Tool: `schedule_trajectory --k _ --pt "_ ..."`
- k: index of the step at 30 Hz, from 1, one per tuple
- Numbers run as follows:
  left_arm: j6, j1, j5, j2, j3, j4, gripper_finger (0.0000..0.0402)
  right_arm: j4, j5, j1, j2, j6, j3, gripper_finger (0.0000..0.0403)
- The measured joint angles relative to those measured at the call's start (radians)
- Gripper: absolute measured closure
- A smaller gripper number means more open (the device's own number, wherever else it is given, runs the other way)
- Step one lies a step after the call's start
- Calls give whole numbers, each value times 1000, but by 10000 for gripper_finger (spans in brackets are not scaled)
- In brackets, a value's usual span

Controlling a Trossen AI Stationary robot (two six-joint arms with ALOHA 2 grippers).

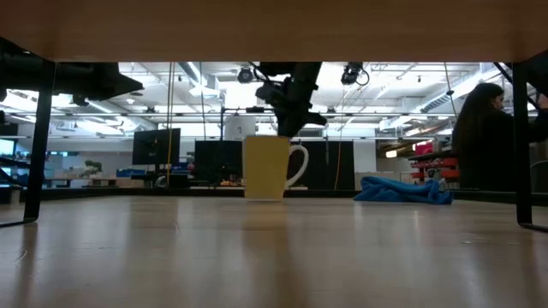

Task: Stack small to large cups/mugs on shelf
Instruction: Move the yellow mug to the center of the table

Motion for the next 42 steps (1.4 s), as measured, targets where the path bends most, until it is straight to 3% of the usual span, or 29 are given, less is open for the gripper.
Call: schedule_trajectory --k 6,11,18,22,27,34,42 --pt "0 0 0 0 0 0 371 -161 7 45 -6 -40 159 396" --pt "0 0 0 0 0 -1 380 -357 73 100 -11 -60 312 396" --pt "-2 0 0 0 0 -6 385 -512 163 205 -144 14 268 396" --pt "-8 0 0 0 0 -7 380 -487 205 287 -212 74 260 396" --pt "-27 -1 0 0 0 -16 377 -506 231 405 -278 160 210 396" --pt "-29 -1 0 0 0 -30 386 -503 244 540 -337 306 10 396" --pt "-33 -2 0 0 0 -29 382 -314 244 565 -375 333 -253 396"
